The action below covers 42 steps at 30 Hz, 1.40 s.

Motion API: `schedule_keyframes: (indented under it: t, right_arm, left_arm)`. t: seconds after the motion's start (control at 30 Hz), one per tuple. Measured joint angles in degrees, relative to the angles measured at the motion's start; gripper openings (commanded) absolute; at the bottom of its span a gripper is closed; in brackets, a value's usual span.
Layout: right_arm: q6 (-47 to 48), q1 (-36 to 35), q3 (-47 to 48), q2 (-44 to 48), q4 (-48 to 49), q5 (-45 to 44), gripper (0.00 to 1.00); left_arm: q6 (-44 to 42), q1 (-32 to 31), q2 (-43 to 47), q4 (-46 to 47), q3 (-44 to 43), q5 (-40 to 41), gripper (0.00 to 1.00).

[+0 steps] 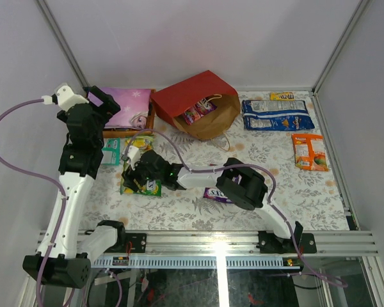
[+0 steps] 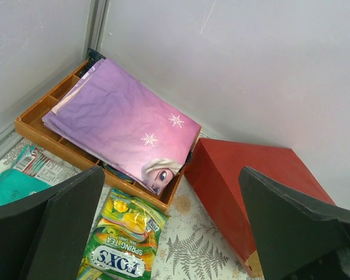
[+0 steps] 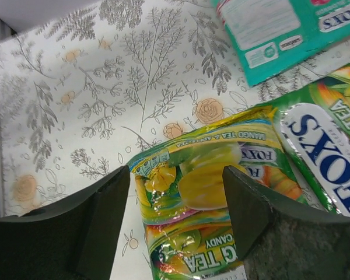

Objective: Take the snacks out of the paper bag
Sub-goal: Place the snack at the center of the board, then take out the snack from the paper bag.

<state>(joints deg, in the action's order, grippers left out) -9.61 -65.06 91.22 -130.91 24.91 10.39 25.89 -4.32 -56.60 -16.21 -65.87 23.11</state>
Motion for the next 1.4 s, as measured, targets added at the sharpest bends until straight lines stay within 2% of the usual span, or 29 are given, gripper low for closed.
schedule_keyframes:
  t: [0.23,0.6,0.67,0.77,0.83,0.93,1.0,1.07,1.13,1.27,1.4]
  right_arm:
    - [7.9,-2.3,5.2,-5.9,-4.1,-4.0,0.72]
    - [10.9,-2.7,5.5,-4.3,-7.6,-5.4,0.74]
    - [10.8,-2.6,4.0,-2.4,-7.9,-5.4,0.8]
    - [9.6,-2.1,-2.5,4.2,-6.8,-5.2,1.0]
    - [7.3,-1.1,-8.7,11.0,-4.4,-4.9,0.99]
    - [1.4,2.4,-18.3,21.8,2.9,-4.7,0.99]
    - [-5.8,6.8,-24.8,28.5,9.6,-4.4,1.0]
    - [-15.4,13.4,-31.6,33.7,17.0,-3.5,0.95]
    - [-24.9,20.5,-37.4,35.3,24.2,-3.1,0.87]
    - [-43.9,33.5,-45.2,29.4,32.9,-2.8,0.74]
    - [-57.2,37.1,-45.1,19.7,36.5,-1.4,0.69]
  left_arm:
    - [0.0,0.0,0.0,0.0,0.0,0.0,1.0]
    - [0.0,0.0,-0.1,0.0,0.1,0.0,1.0]
    - [0.0,0.0,-0.1,0.0,0.1,0.0,1.0]
    - [0.0,0.0,-0.1,0.0,0.1,-0.1,1.0]
    - [-0.1,0.0,-0.3,0.0,0.1,-0.1,1.0]
    - [-0.1,0.0,-0.8,0.1,0.2,-0.2,1.0]
    - [-0.3,0.0,-1.1,0.3,0.4,-0.5,1.0]
    - [-0.7,0.0,-1.4,0.6,0.8,-1.4,1.0]
    - [-0.9,0.0,-1.8,0.8,1.2,-2.7,1.0]
    - [-1.1,0.0,-2.4,1.0,1.4,-5.1,1.0]
    - [-1.3,0.0,-2.4,1.3,1.4,-6.7,1.0]
